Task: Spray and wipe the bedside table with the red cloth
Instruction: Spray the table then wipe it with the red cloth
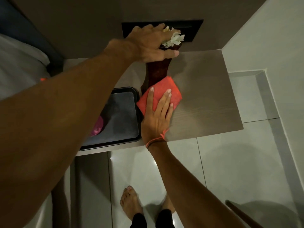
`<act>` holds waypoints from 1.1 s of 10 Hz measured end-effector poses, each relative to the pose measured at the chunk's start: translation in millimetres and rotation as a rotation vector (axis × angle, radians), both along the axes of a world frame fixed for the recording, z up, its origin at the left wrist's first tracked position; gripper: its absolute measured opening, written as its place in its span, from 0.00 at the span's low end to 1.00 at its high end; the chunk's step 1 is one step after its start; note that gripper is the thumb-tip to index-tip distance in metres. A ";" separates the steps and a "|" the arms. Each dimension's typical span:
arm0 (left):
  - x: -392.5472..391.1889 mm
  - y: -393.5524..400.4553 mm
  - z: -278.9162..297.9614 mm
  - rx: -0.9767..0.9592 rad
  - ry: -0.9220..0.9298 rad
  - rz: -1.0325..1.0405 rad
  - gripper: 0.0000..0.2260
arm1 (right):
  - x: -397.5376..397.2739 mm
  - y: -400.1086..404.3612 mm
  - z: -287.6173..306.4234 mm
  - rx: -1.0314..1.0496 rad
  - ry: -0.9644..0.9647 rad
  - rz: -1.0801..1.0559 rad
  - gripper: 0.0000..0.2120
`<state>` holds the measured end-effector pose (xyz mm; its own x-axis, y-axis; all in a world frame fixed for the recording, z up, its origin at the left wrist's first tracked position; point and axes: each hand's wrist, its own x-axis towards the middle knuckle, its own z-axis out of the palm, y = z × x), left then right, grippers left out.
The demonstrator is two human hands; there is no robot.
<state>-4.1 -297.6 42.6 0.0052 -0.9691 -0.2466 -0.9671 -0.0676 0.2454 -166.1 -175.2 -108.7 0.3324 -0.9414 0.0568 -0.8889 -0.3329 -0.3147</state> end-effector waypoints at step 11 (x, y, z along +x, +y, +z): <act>-16.1 19.3 -1.3 -0.064 -0.080 -0.029 0.37 | -48.0 7.3 -13.2 0.061 0.263 0.178 0.36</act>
<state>-20.2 -278.3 41.3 -0.0060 -0.9830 -0.1837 -0.9850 -0.0258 0.1705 -214.1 -167.9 -121.9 0.4876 -0.8664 -0.1080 -0.8722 -0.4776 -0.1058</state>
